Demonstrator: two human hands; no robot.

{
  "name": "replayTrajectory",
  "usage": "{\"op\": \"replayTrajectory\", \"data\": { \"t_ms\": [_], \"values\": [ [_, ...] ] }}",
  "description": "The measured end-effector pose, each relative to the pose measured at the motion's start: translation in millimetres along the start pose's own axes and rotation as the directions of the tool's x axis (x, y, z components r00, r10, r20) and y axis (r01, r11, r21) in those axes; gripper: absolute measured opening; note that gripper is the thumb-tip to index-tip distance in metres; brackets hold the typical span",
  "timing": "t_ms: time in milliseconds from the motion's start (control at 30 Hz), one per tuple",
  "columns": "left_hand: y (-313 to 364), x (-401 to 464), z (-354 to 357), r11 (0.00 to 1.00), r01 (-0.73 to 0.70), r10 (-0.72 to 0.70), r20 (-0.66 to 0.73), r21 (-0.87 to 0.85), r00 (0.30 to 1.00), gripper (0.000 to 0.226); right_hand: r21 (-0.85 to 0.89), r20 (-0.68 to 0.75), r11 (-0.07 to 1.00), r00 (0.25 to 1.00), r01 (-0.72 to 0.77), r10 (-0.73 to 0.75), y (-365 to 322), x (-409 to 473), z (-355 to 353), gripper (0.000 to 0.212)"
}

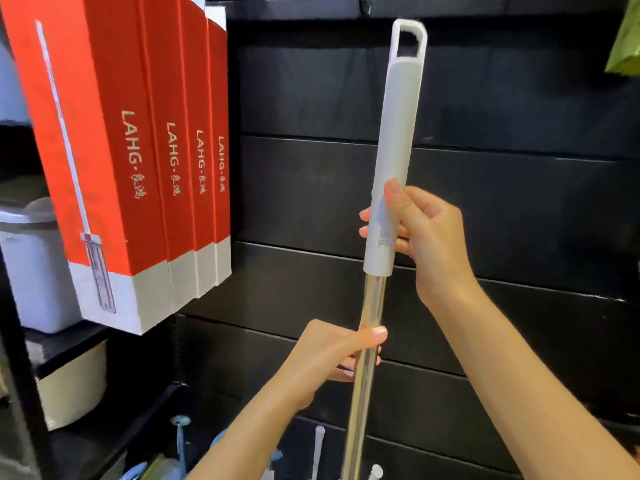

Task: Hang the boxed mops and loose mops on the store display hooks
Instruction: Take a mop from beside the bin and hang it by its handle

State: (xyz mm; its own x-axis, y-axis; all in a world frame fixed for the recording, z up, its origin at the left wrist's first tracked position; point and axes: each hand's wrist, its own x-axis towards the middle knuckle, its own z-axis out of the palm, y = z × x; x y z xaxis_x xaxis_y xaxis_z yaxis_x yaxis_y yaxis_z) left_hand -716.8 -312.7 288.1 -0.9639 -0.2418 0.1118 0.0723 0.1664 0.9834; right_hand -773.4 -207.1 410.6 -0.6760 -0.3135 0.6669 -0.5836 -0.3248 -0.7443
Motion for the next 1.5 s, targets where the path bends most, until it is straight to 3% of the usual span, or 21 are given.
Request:
{"op": "replayTrajectory", "data": {
  "t_ms": [233,433,600,1200,1500],
  "values": [
    [17.8,52.6,-46.2,0.999,-0.037,0.039,0.054,-0.031,0.998,0.057,-0.048,-0.055,0.998,0.998,0.027,-0.029,15.1,53.6,38.2,0.029],
    [50.1,86.9,-77.3,0.984,-0.171,0.175,0.093,-0.044,0.98,0.05,-0.081,-0.094,0.992,0.99,0.095,-0.102,-1.8,103.0,56.8,0.02],
    [78.9,102.0,-94.2,0.964,-0.26,0.264,0.104,-0.051,0.959,0.061,-0.1,-0.119,0.983,0.979,0.154,-0.166,-20.3,131.0,67.4,0.026],
    [122.0,114.3,-124.0,0.95,-0.295,0.309,0.159,-0.105,0.938,0.073,-0.072,-0.119,0.965,0.959,0.251,-0.259,-52.9,165.0,92.9,0.028],
    [147.2,115.7,-122.4,0.917,-0.359,0.379,0.1,-0.175,0.92,0.065,-0.106,-0.14,0.953,0.944,0.285,-0.298,-73.4,185.0,101.5,0.031]
  ]
}}
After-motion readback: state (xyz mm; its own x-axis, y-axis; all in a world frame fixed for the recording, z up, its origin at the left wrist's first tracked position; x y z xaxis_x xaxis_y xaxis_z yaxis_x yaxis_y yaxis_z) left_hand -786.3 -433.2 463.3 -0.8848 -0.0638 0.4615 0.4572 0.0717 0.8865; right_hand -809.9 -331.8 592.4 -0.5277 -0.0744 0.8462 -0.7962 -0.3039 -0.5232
